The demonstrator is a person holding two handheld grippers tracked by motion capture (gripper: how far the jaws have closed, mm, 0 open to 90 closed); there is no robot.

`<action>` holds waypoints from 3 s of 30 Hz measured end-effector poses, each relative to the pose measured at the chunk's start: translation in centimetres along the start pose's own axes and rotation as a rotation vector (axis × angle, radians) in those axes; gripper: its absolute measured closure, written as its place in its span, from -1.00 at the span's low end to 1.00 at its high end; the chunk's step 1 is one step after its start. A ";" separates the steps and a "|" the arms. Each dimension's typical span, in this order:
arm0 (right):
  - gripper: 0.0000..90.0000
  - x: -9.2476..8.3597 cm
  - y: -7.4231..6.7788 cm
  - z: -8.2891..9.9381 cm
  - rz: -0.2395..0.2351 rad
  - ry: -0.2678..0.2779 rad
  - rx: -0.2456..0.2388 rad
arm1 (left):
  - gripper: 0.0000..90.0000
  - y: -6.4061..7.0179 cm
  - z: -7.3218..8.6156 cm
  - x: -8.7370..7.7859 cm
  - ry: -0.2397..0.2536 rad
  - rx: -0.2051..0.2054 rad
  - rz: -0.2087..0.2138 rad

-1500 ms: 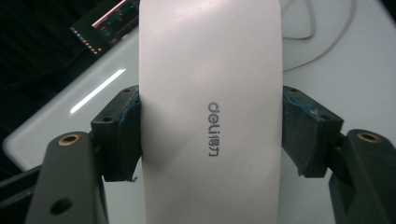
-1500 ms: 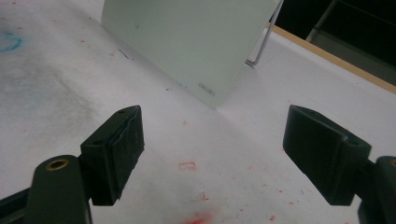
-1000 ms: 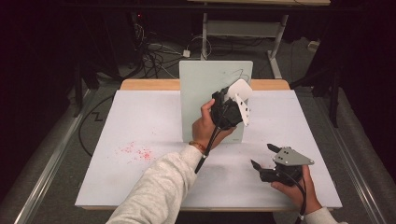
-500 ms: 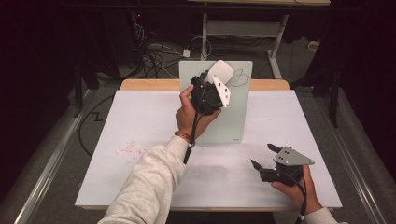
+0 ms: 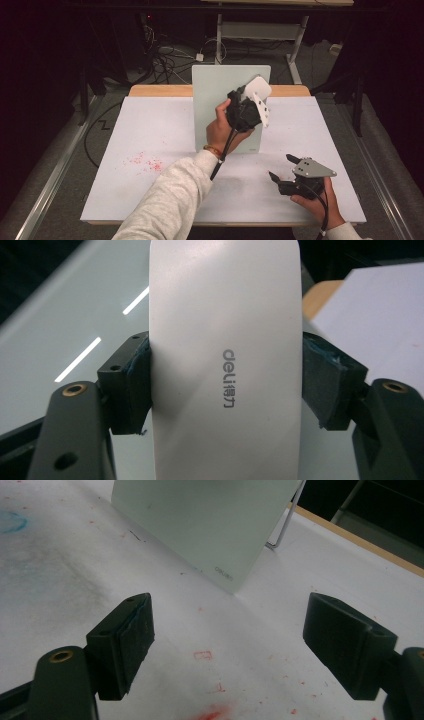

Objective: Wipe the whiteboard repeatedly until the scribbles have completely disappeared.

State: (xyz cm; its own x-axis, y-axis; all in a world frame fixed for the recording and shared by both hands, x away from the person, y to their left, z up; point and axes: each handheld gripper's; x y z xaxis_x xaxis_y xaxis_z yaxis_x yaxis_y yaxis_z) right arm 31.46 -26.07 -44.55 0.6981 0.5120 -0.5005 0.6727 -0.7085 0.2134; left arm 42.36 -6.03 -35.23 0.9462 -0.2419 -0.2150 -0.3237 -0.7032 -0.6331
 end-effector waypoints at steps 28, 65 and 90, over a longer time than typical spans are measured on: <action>-0.53 0.1 0.0 0.1 0.001 -0.005 -0.001 | -0.35 -1.7 -1.9 0.4 0.016 0.023 -0.015; -0.53 0.3 -0.1 0.1 -0.011 -0.012 0.002 | -0.35 1.3 -1.0 0.6 -0.014 0.085 -0.031; -0.53 0.4 -0.2 0.2 -0.011 -0.021 0.005 | -0.35 0.4 -1.8 0.4 -0.025 0.016 0.060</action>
State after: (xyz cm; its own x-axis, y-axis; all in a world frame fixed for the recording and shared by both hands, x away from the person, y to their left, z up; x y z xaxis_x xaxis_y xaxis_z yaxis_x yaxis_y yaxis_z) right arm 31.59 -25.80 -44.93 0.6854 0.5098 -0.5200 0.6789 -0.7055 0.2032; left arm 42.63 -7.65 -34.22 0.9248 -0.2662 -0.2718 -0.3801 -0.6768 -0.6305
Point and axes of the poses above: each handheld gripper's, and its own axes: x roughly forward along the jaws, z roughly out of its underside, y roughly to its right, and after that the axes turned 3 degrees about -z, right-handed
